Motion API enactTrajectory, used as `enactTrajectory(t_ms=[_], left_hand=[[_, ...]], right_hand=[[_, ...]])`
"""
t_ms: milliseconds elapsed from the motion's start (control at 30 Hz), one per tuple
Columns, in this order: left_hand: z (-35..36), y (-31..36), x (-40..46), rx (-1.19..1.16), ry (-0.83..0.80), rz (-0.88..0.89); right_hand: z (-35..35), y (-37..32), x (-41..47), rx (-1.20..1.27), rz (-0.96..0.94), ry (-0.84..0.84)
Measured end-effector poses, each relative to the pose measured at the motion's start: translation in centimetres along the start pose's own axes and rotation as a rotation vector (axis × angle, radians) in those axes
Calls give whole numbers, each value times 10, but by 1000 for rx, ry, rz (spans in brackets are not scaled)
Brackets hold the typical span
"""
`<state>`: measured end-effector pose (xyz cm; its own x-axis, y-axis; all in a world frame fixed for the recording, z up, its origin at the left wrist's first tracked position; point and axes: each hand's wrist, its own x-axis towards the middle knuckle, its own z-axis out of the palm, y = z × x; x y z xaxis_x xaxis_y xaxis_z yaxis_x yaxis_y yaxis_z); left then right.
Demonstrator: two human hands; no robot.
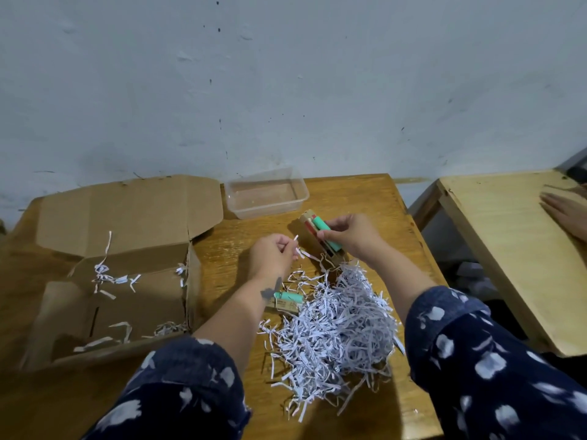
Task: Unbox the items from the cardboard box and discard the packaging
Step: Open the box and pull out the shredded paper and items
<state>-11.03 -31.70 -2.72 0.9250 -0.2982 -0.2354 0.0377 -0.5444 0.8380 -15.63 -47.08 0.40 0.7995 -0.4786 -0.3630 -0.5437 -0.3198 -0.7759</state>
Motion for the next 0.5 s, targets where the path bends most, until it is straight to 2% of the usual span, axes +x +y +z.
enactTrajectory(t_ms=[100, 300, 500], left_hand=[[-8, -9, -1, 164, -14, 79], [-19, -21, -9, 328, -16, 227], [-28, -36, -12, 368, -5, 192]], right_hand=[[-4, 4, 8, -126, -21, 151], [-7, 28, 21, -183, 92, 284], [-6, 16, 9, -407, -14, 329]])
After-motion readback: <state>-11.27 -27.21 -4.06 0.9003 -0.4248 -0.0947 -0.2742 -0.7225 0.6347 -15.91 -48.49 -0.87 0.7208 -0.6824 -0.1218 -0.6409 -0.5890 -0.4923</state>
